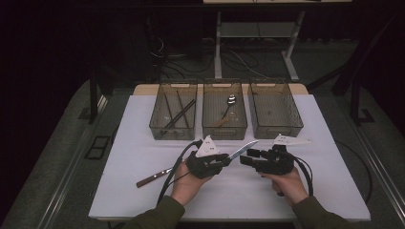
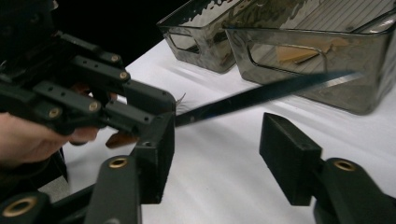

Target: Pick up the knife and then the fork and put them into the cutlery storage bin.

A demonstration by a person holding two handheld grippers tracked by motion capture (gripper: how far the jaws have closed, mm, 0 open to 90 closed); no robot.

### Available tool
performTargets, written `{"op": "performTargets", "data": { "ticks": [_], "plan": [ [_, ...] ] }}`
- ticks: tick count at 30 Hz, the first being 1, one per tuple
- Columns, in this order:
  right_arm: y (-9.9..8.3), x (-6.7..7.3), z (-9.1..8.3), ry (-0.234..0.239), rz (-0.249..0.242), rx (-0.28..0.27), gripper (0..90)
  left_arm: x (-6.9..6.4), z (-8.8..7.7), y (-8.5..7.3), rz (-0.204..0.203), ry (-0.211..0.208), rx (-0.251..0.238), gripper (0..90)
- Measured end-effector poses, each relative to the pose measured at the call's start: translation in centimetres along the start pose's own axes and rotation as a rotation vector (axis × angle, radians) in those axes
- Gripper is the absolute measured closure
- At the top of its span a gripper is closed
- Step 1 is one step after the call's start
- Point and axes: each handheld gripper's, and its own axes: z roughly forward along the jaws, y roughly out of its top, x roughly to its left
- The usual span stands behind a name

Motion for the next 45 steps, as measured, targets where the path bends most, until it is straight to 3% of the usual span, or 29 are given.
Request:
{"op": "performTargets", "data": {
  "ticks": [6, 11, 19, 24, 28, 33, 38, 41, 45],
  "plan": [
    [0.4, 0.3, 0.8, 0.021, 0.029, -0.014, 61.1, -0.3, 0.1, 0.1, 0.02, 0.002, 0.003, 77.0],
    [0.9, 0.5, 1.1, 0.05, 0.025, -0.025, 74.5, -0.3, 0.2, 0.0, 0.025, 0.003, 0.008, 77.1],
    [1.6, 1.2, 1.2, 0.103, 0.004, -0.042, 85.2, -0.3, 0.2, 0.0, 0.028, 0.007, -0.006, 77.0],
    [1.9, 1.6, 1.3, 0.12, -0.006, -0.044, 89.4, -0.1, 0.0, -0.1, 0.003, -0.006, -0.031, 75.6],
    [2.1, 1.8, 1.0, 0.107, -0.037, -0.046, 89.5, 0.2, -0.2, -0.3, -0.016, -0.022, -0.042, 70.1],
    [2.4, 1.4, 0.1, 0.059, -0.069, -0.051, 89.5, 0.7, -1.1, -0.9, -0.01, -0.031, -0.054, 58.9],
    [2.9, 0.8, -1.0, 0.013, -0.105, -0.051, 89.6, 1.8, -2.6, -2.0, 0.015, -0.035, -0.043, 50.7],
    [3.2, 0.5, -1.8, -0.018, -0.127, -0.044, 89.6, 2.5, -3.6, -2.8, 0.006, -0.051, -0.055, 46.4],
    [3.8, 0.1, -2.8, -0.055, -0.145, -0.04, 89.5, 3.5, -4.9, -3.9, -0.002, -0.041, -0.049, 41.0]
  ]
}}
